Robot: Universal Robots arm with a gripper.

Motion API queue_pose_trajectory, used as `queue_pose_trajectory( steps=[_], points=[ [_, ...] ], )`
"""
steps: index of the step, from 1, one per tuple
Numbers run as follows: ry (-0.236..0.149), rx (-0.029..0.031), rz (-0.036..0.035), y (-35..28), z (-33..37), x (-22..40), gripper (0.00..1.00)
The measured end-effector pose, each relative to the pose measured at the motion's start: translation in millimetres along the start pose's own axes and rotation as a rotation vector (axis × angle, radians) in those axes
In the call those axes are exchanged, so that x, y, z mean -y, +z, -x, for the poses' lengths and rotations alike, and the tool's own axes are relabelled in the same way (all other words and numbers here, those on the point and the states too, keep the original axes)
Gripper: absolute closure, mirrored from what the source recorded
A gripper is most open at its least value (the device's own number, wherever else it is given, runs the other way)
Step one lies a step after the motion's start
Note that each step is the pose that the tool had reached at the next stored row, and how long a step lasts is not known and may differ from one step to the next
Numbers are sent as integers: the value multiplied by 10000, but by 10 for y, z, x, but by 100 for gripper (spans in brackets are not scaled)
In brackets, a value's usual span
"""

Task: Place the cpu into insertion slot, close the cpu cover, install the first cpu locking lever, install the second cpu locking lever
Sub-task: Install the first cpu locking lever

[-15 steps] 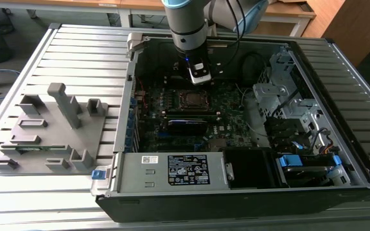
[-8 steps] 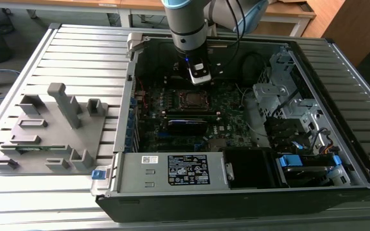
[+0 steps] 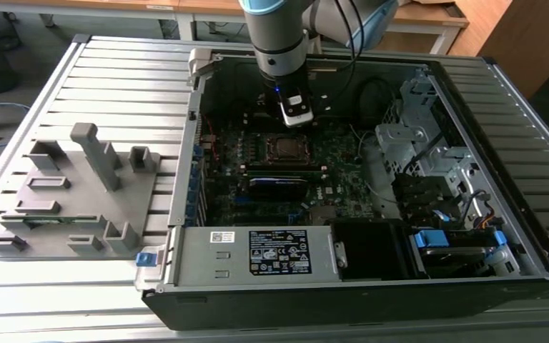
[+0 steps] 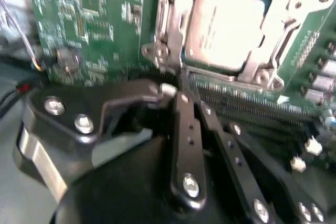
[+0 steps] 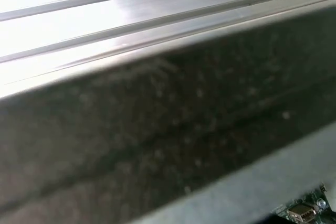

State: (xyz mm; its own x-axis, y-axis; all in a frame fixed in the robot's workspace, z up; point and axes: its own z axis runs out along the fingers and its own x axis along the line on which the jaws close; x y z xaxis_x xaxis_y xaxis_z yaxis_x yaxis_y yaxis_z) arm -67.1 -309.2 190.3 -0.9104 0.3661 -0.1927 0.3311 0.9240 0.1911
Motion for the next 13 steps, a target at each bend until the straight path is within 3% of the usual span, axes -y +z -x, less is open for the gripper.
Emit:
queue_pose_trajectory(
  steps=[3, 6, 13],
  points=[
    [26, -33, 94, -3, 1, -2, 90],
    [29, -36, 114, -26, 6, -8, 90],
    [28, -37, 107, -215, 43, -44, 90]
  ],
)
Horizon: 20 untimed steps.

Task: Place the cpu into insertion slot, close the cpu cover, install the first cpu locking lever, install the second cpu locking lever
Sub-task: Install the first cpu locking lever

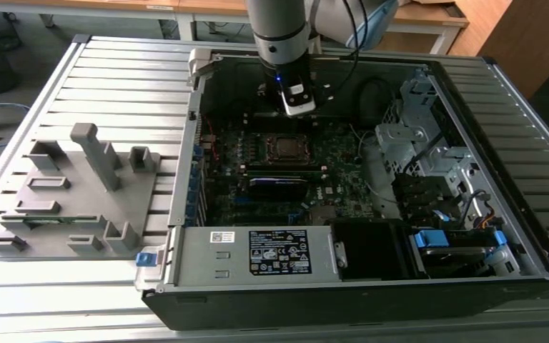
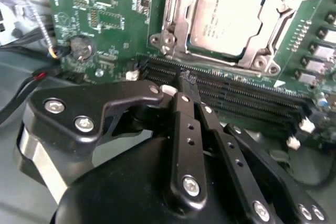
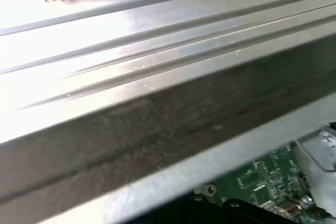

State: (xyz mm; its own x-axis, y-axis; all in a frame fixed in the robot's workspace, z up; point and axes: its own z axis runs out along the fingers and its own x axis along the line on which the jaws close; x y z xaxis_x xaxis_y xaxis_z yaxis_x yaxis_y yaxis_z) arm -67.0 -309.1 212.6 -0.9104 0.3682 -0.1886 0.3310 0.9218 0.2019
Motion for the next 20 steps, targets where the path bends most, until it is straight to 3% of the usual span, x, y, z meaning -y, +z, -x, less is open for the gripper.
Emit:
queue_pose_trajectory(
  steps=[5, 9, 16, 17, 18, 20],
  points=[
    [0, 0, 0, -159, 31, -33, 90],
    [0, 0, -1, -244, 48, -51, 90],
    [0, 0, 0, -261, 51, -55, 90],
    [1, -22, -7, -261, 52, -55, 90],
    [13, -111, -45, -260, 52, -55, 90],
    [57, -445, -179, -255, 53, -55, 90]
  ],
)
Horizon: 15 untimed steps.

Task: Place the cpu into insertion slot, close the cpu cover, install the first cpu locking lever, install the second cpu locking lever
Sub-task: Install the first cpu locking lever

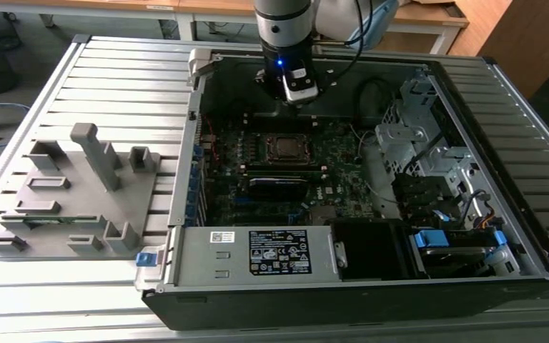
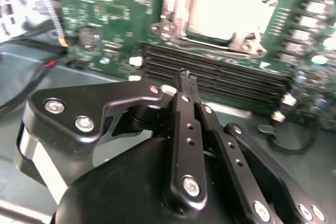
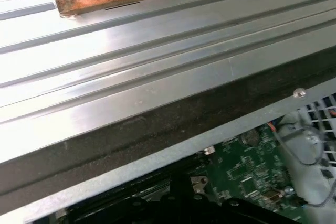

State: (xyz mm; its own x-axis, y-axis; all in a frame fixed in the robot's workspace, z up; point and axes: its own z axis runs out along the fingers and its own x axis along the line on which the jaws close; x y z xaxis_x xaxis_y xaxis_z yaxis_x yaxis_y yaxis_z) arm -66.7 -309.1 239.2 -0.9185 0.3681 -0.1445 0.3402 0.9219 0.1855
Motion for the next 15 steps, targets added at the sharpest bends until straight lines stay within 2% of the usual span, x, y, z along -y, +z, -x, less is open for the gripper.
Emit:
queue_pose_trajectory(
  steps=[7, 8, 9, 14, 15],
  points=[
    [155, -1171, -468, 16, 4, 0, 90],
    [169, -1280, -513, 18, 4, 1, 90],
    [176, -1331, -536, 19, 4, 1, 90],
    [181, -1361, -549, 19, 4, 1, 90],
    [176, -1348, -581, 20, 4, 0, 90]
  ],
)
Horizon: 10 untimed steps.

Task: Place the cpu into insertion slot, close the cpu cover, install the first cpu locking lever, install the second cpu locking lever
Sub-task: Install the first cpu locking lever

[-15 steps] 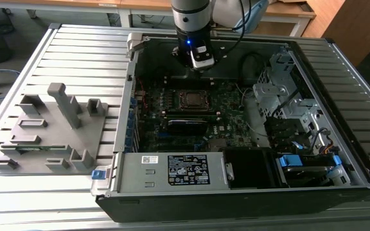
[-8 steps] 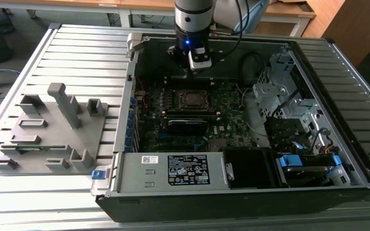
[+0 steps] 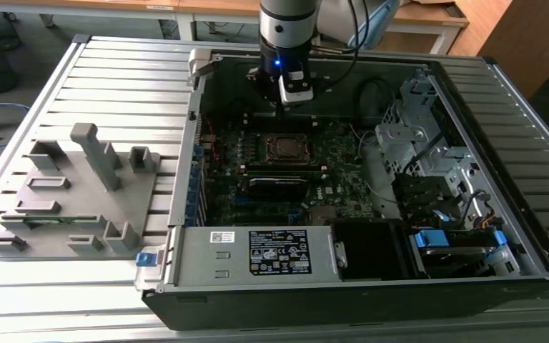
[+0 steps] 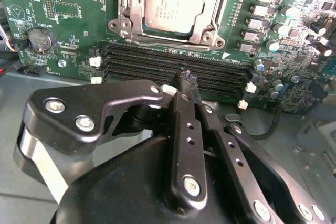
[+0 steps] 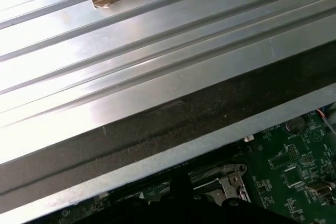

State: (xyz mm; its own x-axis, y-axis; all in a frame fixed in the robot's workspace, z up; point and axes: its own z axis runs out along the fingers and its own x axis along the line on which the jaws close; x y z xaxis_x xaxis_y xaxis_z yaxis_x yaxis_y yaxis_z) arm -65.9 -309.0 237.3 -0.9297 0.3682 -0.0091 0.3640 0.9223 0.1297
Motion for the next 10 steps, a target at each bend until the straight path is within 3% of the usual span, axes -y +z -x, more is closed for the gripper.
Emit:
queue_pose_trajectory(
  steps=[6, 10],
  points=[
    [-86, 184, -488, -1, 0, 1, 90],
    [-139, 191, -519, -2, 1, 4, 90]
  ],
)
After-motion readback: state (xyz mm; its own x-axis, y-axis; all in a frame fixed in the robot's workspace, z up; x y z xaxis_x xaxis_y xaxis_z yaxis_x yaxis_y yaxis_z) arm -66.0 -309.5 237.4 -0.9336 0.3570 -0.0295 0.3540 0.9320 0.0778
